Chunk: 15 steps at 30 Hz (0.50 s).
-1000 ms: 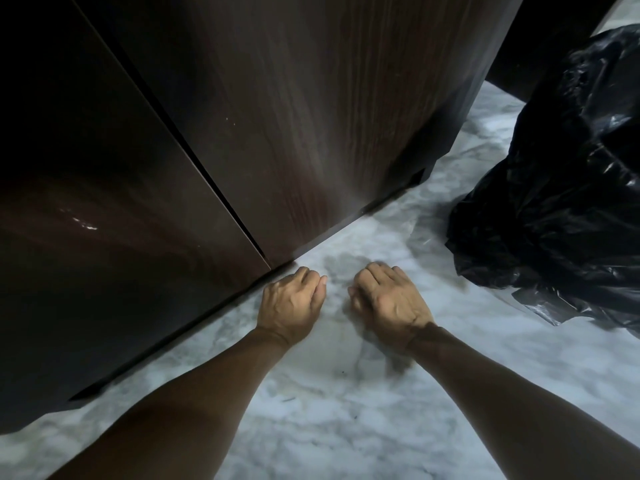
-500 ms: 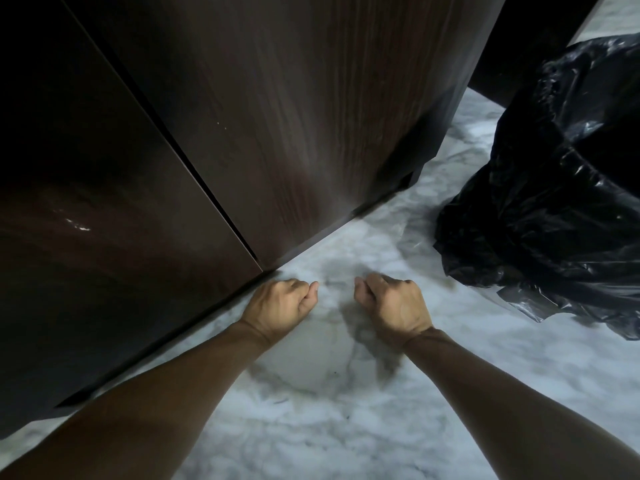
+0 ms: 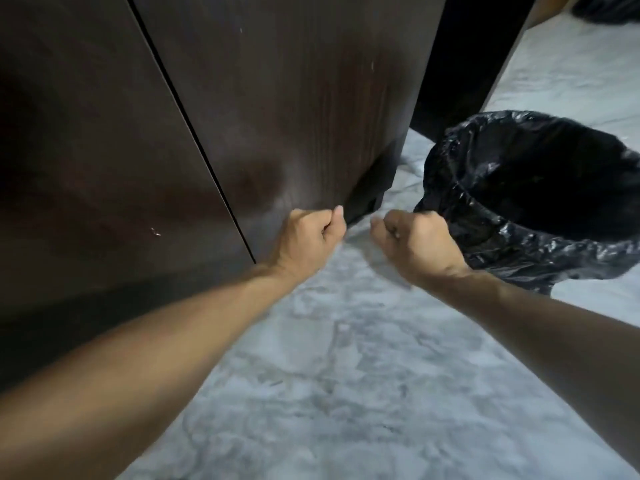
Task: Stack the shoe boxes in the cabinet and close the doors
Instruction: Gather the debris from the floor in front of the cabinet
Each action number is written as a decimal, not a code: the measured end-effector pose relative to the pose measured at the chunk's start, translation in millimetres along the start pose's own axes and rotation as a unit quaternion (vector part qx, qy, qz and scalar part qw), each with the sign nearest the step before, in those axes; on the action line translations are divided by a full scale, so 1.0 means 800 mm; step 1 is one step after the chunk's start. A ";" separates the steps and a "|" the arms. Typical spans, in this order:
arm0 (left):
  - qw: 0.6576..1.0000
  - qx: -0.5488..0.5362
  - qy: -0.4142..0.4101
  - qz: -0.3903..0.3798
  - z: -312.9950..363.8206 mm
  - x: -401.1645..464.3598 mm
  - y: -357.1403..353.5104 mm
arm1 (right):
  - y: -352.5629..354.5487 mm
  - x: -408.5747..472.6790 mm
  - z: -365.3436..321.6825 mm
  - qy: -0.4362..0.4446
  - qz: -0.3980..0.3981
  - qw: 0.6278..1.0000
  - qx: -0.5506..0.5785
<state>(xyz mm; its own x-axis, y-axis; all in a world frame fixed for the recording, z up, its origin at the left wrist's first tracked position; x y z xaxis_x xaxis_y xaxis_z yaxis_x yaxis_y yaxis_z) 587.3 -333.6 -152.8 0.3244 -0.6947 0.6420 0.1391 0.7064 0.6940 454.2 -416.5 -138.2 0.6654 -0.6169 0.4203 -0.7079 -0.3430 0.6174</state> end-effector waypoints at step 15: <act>0.994 0.033 0.026 -0.098 0.236 0.192 -0.021 | 0.256 0.031 0.074 -0.248 0.149 0.957 -0.005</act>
<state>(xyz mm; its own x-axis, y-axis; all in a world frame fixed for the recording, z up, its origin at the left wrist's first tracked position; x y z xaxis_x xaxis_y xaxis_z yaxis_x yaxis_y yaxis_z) 457.8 -477.8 -4.3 0.3456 -0.8087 0.4760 0.1434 0.5468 0.8249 311.7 -543.9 -40.3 0.2377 -0.9478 0.2125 -0.8446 -0.0936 0.5271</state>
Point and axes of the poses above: each hand's wrist, its own x-axis towards the middle knuckle, its own y-axis out of the back of the hand, z = x × y, the point moved 8 cm from there along x, towards the middle knuckle, and after that the axes turned 15 degrees about x, right-handed, at the moved point
